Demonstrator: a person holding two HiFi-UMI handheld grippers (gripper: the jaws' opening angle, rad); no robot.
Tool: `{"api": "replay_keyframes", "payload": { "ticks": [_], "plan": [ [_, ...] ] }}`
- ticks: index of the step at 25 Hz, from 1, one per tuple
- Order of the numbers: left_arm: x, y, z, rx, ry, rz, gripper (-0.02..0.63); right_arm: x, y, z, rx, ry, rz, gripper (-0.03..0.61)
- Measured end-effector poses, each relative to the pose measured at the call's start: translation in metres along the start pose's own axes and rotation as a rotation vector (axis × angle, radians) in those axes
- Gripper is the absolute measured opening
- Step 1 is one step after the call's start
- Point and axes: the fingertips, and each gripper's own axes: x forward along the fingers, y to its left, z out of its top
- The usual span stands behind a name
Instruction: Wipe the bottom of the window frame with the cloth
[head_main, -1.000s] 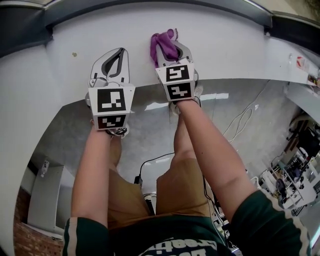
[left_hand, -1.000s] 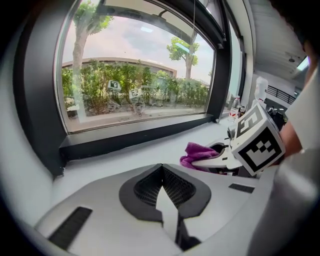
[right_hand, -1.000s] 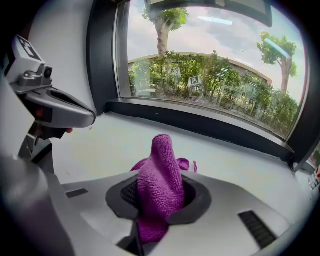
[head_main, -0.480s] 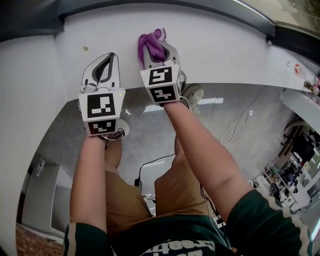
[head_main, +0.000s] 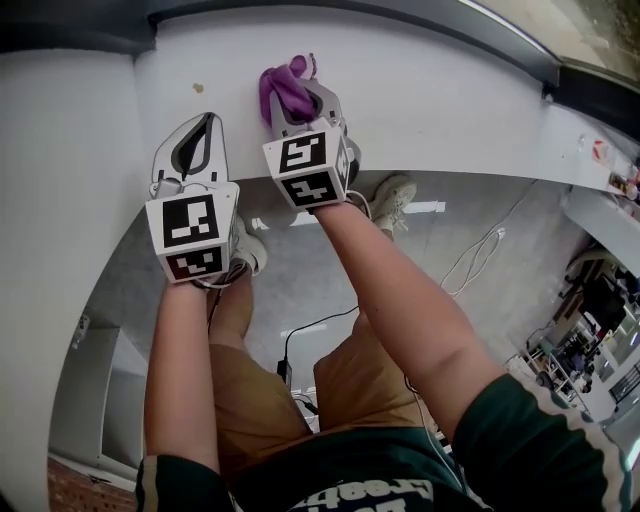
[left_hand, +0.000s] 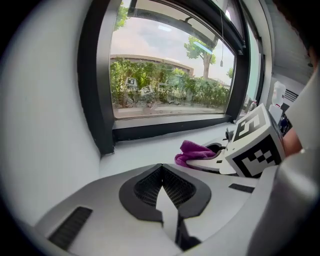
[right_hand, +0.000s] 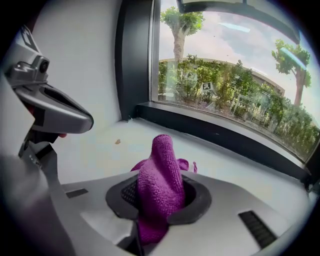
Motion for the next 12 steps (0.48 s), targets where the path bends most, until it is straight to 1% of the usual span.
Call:
{"api": "replay_keyframes", "payload": {
  "ticks": [4, 6, 9, 12],
  "plan": [
    [-0.012, 0.019, -0.008, -0.021, 0.011, 0.05, 0.009, 0.008, 0.026, 0.013, -0.003, -0.014, 0.032, 0.084],
    [-0.017, 0.025, -0.012, -0.035, 0.018, 0.068, 0.009, 0.012, 0.039, 0.019, -0.021, -0.021, 0.055, 0.084],
    [-0.024, 0.034, -0.017, -0.069, 0.021, 0.09, 0.009, 0.017, 0.055, 0.027, -0.031, -0.031, 0.077, 0.084],
    [-0.03, 0.039, -0.021, -0.085, 0.023, 0.102, 0.009, 0.023, 0.07, 0.033, -0.027, -0.038, 0.101, 0.084]
  ]
}}
